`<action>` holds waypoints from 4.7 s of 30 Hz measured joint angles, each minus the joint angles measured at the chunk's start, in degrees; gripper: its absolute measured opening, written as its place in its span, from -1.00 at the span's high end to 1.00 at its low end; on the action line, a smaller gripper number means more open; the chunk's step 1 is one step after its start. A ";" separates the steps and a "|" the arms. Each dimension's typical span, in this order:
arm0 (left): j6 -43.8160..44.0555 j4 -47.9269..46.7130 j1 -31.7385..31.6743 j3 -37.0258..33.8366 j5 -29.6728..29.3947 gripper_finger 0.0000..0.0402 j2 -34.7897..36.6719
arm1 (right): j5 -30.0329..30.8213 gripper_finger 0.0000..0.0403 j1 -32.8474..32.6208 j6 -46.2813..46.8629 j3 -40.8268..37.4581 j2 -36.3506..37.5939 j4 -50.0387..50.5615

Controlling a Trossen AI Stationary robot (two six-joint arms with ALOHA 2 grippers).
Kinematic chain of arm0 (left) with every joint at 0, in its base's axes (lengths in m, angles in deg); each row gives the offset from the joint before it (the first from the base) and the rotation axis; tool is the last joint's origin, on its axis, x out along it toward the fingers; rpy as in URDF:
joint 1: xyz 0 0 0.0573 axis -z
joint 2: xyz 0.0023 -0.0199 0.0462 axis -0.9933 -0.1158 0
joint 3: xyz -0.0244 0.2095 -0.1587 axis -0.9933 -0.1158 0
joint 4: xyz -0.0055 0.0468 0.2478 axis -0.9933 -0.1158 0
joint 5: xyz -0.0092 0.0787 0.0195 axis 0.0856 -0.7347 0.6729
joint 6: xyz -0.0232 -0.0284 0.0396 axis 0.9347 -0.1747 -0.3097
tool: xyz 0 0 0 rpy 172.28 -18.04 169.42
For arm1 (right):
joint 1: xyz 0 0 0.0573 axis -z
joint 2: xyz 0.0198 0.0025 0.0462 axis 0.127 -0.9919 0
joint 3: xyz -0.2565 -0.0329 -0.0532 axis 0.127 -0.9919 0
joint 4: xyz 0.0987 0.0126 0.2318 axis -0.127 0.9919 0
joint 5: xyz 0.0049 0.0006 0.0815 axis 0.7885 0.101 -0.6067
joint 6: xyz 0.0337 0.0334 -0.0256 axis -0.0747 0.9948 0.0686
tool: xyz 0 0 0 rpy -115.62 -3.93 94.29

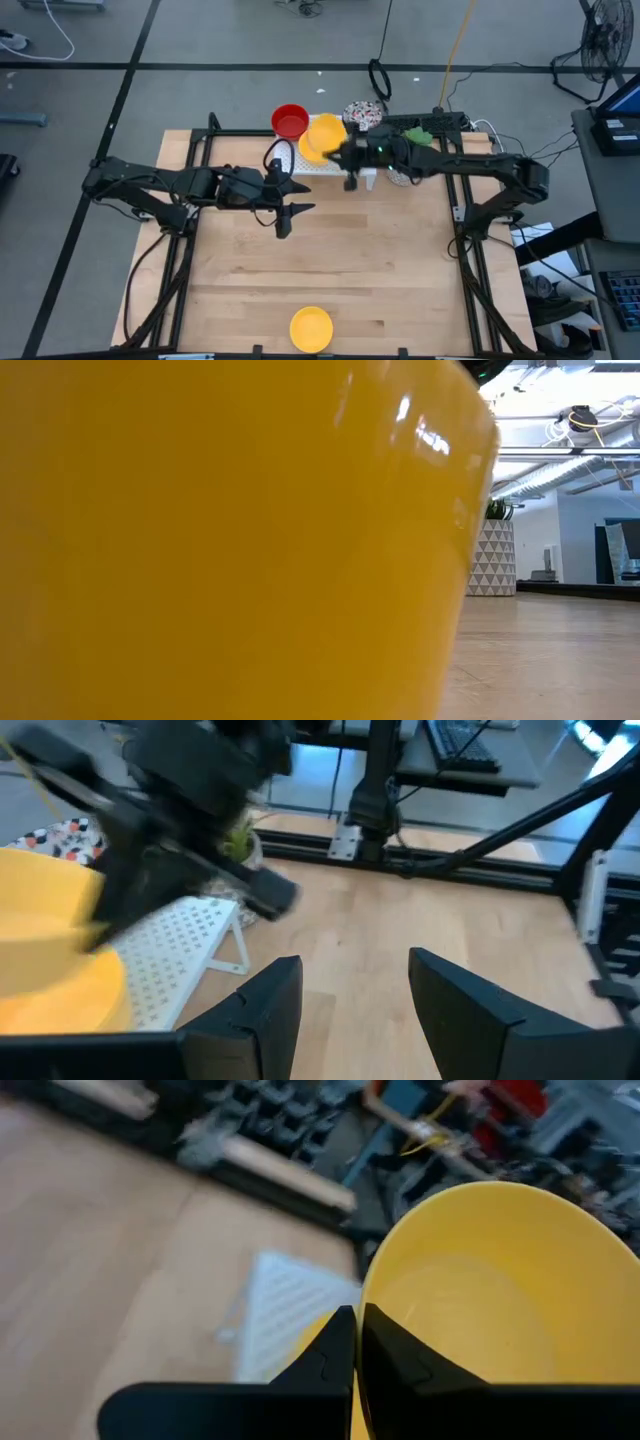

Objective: Pick & Place Mini bowls
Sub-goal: Stack the yellow bowl on the other yellow bowls on the shelf, then stack the yellow bowl on the yellow bowls on the shelf

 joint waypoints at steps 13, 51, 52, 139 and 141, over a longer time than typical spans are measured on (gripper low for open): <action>-3.90 -3.90 -0.28 -0.02 -3.56 0.06 0.98 | -6.00 0.99 3.63 5.53 4.93 -9.98 -2.06; -0.60 -6.50 -0.28 -0.02 -6.37 0.06 3.35 | -2.78 0.68 3.08 12.26 4.86 -1.63 16.00; -0.49 -6.45 -0.28 -0.02 -6.37 0.06 3.35 | -2.77 0.62 3.08 12.33 4.86 -1.21 16.17; 11.35 -5.19 -7.78 -0.02 17.89 0.97 -15.35 | 12.72 0.21 -28.00 19.50 -9.21 25.80 29.41; 8.52 -5.05 -11.19 -0.02 16.47 0.93 -13.86 | 14.37 0.21 -28.02 19.46 -9.21 26.12 30.51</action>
